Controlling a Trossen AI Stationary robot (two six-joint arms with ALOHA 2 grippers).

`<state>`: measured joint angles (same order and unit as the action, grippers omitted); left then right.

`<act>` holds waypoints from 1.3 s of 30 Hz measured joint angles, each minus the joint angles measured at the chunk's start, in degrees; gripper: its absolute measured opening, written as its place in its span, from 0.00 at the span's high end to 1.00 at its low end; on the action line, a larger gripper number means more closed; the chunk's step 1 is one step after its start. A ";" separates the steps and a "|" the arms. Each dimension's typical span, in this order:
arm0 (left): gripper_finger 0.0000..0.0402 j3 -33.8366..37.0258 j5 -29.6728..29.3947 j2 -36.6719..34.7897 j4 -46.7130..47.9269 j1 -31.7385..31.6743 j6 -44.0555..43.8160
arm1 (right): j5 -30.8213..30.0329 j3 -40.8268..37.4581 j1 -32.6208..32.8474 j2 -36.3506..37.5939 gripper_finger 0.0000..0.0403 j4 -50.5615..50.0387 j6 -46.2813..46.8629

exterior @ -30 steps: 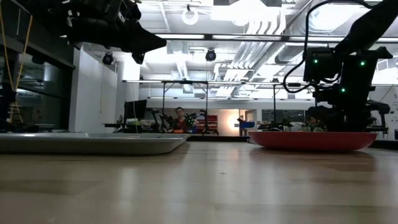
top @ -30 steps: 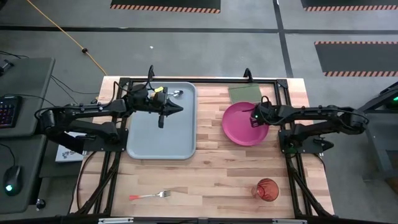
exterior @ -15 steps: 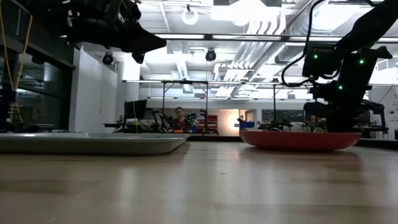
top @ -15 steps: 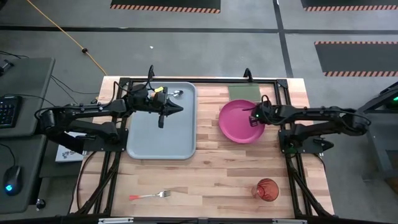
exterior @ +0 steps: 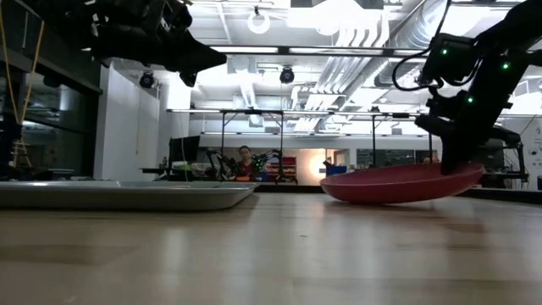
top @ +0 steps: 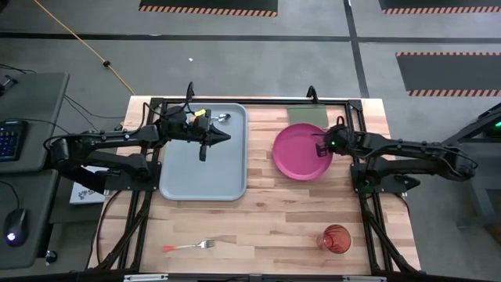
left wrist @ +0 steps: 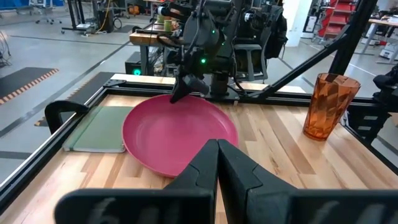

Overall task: Pick and place plate/cup/fork/spoon on tray
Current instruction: Put the pink plate on the center of the gray serving tray

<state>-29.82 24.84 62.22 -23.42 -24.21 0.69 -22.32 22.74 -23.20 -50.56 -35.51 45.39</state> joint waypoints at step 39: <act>1.00 0.00 -0.03 0.00 0.47 -0.02 0.79 | 3.30 0.00 0.02 1.90 1.00 8.28 -5.77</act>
<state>-29.82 24.81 62.22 -22.95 -24.23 1.48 -19.02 22.74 -23.18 -48.66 -27.22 39.62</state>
